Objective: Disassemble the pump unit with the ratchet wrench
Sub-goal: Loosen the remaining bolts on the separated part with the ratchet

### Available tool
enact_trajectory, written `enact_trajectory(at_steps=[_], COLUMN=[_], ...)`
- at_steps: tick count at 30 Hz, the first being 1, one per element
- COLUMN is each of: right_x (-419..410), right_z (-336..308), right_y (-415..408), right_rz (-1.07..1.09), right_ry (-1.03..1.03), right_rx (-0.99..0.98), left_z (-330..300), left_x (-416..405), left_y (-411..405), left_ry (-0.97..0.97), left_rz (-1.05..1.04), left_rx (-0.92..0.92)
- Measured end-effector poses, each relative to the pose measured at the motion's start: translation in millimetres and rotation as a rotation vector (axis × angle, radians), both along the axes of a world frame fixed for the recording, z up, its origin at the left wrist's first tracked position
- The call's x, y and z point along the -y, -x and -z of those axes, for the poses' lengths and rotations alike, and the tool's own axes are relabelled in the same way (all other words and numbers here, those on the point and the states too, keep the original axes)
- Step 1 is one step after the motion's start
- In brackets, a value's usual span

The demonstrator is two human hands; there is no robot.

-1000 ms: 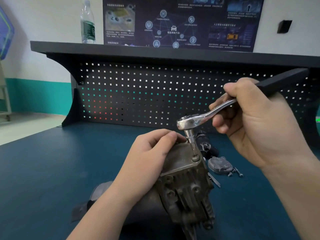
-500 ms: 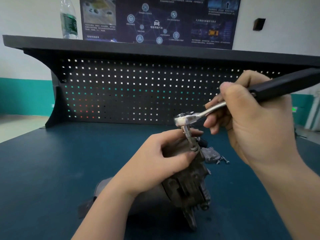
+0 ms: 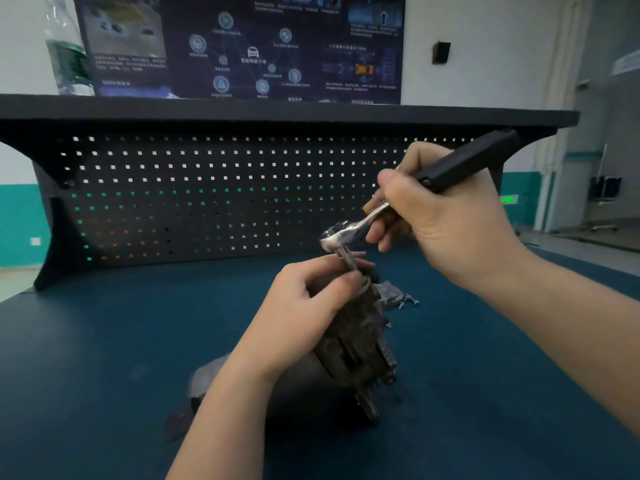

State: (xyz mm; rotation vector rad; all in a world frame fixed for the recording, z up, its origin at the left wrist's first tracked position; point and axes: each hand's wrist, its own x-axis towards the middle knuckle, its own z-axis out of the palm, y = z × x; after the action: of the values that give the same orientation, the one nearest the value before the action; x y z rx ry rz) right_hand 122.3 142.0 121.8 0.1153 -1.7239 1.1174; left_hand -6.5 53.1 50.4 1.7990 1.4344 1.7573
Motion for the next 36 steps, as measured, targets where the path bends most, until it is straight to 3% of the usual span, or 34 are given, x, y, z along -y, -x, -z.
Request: enact_trajectory(at_steps=[6, 10, 12, 18, 23, 36], right_x=[0, 12, 13, -17, -37, -44], right_z=[8, 18, 11, -23, -29, -15], right_y=[-5, -11, -10, 1, 20, 16], right_rz=[0.015, 0.055, -0.009, -0.160, -0.287, -0.248], right_ry=[0.180, 0.069, 0.079, 0.469, 0.669, 0.752], right_rx=[-0.086, -0.082, -0.015, 0.391, 0.539, 0.366], left_z=[-21, -25, -21, -13, -13, -9], left_x=[1, -4, -6, -7, -9, -10], left_y=[15, 18, 17, 21, 22, 22], left_ry=[0.075, 0.115, 0.089, 0.139, 0.130, 0.098], left_rz=[0.185, 0.252, 0.281, 0.315, 0.328, 0.247], left_rx=[0.096, 0.086, 0.070, 0.133, 0.215, 0.161])
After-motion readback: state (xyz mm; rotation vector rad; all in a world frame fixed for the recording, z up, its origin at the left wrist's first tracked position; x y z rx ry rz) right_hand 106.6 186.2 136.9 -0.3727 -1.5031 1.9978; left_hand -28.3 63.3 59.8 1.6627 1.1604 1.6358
